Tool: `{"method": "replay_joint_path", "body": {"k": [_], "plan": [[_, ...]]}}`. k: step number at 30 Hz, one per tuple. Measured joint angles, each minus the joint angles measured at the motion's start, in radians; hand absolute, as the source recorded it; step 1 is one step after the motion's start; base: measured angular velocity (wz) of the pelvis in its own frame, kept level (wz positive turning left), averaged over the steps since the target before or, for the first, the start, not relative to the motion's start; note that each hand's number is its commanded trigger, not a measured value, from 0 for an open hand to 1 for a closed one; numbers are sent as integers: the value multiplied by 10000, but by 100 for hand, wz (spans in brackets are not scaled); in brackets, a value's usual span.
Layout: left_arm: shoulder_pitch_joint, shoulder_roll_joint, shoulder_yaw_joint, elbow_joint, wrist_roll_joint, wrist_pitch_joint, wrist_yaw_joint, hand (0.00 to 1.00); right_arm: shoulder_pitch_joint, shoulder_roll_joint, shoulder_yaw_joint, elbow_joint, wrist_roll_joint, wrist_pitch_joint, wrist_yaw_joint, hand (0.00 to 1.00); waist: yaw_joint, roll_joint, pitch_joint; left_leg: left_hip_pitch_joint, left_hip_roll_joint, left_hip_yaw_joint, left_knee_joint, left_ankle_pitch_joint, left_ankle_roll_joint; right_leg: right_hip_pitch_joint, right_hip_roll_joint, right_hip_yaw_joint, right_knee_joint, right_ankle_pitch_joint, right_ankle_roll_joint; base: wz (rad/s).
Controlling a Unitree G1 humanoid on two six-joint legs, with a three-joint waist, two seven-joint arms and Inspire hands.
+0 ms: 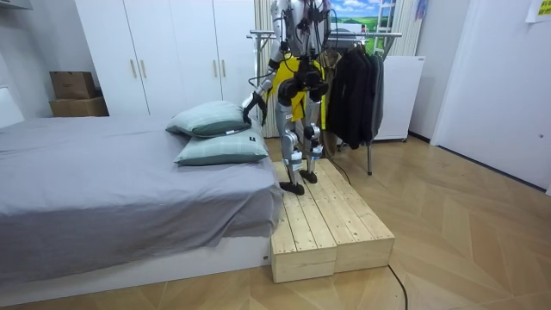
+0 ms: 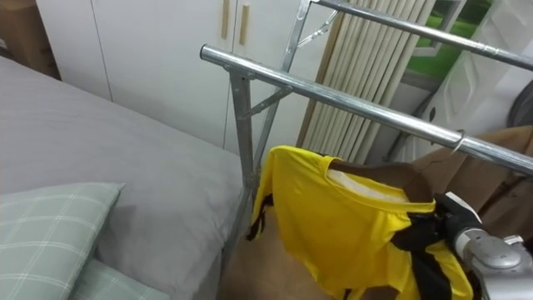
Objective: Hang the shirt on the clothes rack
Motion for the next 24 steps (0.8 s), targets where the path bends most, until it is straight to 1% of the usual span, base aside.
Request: {"method": "replay_joint_path", "body": {"k": [4,6,11,13,17,21,22,23,24], "plan": [[-1,24,-189,-35,-331,0,1,0,0,12,10,1,4,-1,22,100,14,76,-25,14,4,22,2,0,0,4,5,9,4,13,-9,0],[-4,127,-489,-35,-519,0,1,0,2,24,24,32,9,-72,-34,100,13,149,-9,39,9,22,12,0,0,34,7,3,2,17,-13,0],[-10,154,-670,-48,-684,-3,0,0,2,38,26,34,9,-203,-312,100,18,258,13,37,6,-4,15,0,0,39,14,7,-4,19,-17,0],[-15,159,-729,-47,-684,-4,1,0,2,41,26,74,9,-233,-371,100,28,268,16,34,6,-5,15,0,-1,37,19,7,-5,19,-17,0],[-52,160,-739,-30,-684,-17,3,0,2,41,11,373,32,-500,-681,100,104,270,18,36,6,-10,13,-1,-1,40,21,7,-6,19,-17,0],[-83,159,-747,-11,-684,-62,3,0,1,40,9,405,40,-524,-769,100,191,269,20,34,3,-2,5,-3,1,32,25,22,-9,19,-17,0],[-88,159,-748,-11,-684,-62,3,0,1,40,10,405,42,-525,-769,93,200,269,20,34,3,-2,4,-4,0,32,25,23,-10,19,-17,0],[-94,159,-746,-12,-684,-62,3,0,1,40,9,404,45,-526,-771,61,212,269,20,32,3,-2,2,-4,0,30,27,26,-12,19,-17,0],[-98,159,-745,-12,-676,-62,2,0,1,40,9,401,62,-526,-777,40,217,267,19,27,3,-2,-1,-4,0,24,30,37,-11,19,-17,0]]}}
